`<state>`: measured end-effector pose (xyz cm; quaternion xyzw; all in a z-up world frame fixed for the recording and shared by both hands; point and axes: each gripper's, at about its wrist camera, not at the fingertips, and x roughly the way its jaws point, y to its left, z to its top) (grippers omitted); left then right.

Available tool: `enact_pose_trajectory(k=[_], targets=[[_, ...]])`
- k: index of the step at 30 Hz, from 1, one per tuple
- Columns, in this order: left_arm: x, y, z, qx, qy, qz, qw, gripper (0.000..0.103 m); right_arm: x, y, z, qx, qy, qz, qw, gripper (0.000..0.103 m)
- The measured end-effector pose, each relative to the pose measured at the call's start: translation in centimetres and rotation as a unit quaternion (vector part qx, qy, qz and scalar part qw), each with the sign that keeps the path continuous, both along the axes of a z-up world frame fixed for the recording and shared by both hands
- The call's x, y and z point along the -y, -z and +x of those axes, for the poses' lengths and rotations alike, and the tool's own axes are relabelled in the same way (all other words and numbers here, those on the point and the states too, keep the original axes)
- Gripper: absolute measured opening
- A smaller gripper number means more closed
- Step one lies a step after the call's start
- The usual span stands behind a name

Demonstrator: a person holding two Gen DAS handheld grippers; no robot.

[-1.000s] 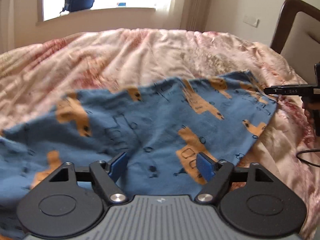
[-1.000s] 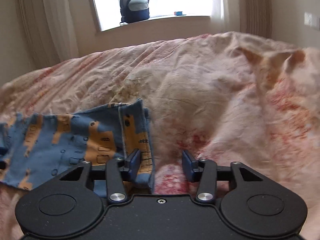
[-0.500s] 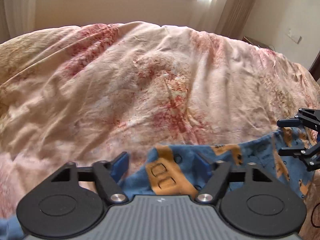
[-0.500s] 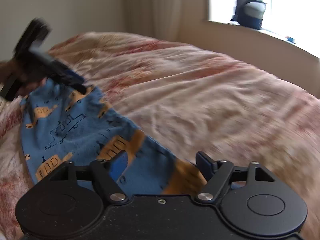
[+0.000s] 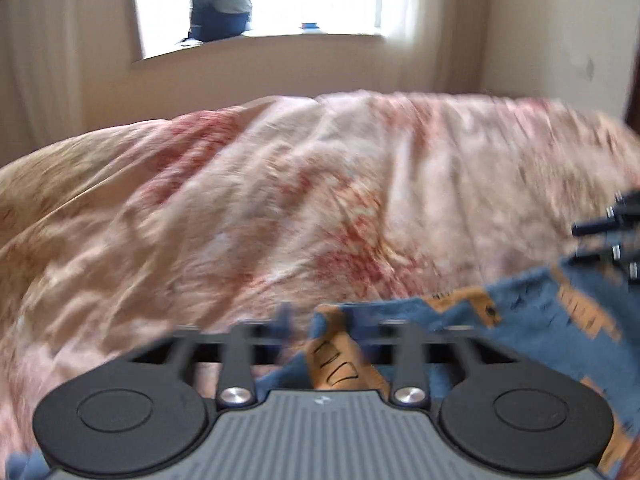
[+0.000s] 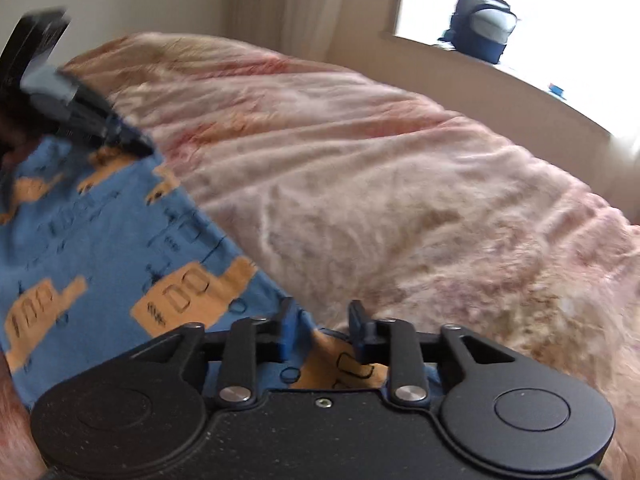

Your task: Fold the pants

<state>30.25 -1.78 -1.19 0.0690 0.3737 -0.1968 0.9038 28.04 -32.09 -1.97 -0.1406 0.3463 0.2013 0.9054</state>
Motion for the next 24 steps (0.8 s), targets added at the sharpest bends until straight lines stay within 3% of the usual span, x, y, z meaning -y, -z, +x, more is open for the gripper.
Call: enact_pose_trajectory(k=[2,3,6,8,10,13,16,19,20,21,22,23,24], targets=[[-2.0,-1.1,-1.9,0.036,-0.011,-0.014,0.9992,0.070,-1.1,-0.9,-1.0,0.028,-0.023,-0.013,0.999,0.049],[-2.8,-1.6,-3.0,0.054,-0.016,0.000,0.9984,0.071,-1.7,-1.2,-1.3,0.035,-0.031,-0.012,0.999,0.064],[-5.0,-2.2,-5.8,0.101,-0.054,0.085,0.9898,0.078,-4.3,-1.8,-1.3,0.034,-0.060,0.014,0.998,0.069],[-7.5,-2.2,-6.8,0.106,-0.077,0.115,0.9847,0.080,-6.7,-1.9,-0.5,0.032,-0.081,0.021,0.996,0.071],[-11.0,-2.5,-7.2,0.077,-0.106,0.087,0.9877,0.081,-9.0,-2.0,0.8,0.014,-0.100,0.044,0.994,0.072],[-16.7,-2.9,-7.1,0.031,-0.156,-0.007,0.9872,0.084,-12.6,-2.1,3.5,-0.022,-0.118,0.081,0.989,0.072],[-21.0,-2.5,-5.6,-0.007,-0.190,-0.085,0.9780,0.085,-15.9,-2.1,6.6,-0.060,-0.135,0.117,0.982,0.071],[-23.6,-1.1,-3.6,-0.082,-0.181,-0.156,0.9676,0.084,-18.4,-1.8,9.2,-0.081,-0.142,0.125,0.979,0.065],[-24.1,-0.6,-3.2,-0.101,-0.175,-0.176,0.9634,0.080,-19.1,-1.5,10.1,-0.096,-0.141,0.132,0.976,0.061],[-24.4,0.0,-3.2,-0.109,-0.170,-0.187,0.9614,0.067,-19.7,-1.0,10.7,-0.112,-0.140,0.135,0.974,0.051],[-24.3,0.3,-3.2,-0.110,-0.162,-0.192,0.9617,0.056,-20.1,-0.5,11.1,-0.124,-0.137,0.131,0.974,0.039],[-24.2,0.4,-3.2,-0.110,-0.153,-0.194,0.9629,0.044,-20.4,-0.2,11.1,-0.124,-0.138,0.125,0.975,0.034],[-24.0,0.6,-3.4,-0.100,-0.153,-0.187,0.9652,0.039,-20.4,-0.1,10.8,-0.119,-0.140,0.121,0.975,0.026]])
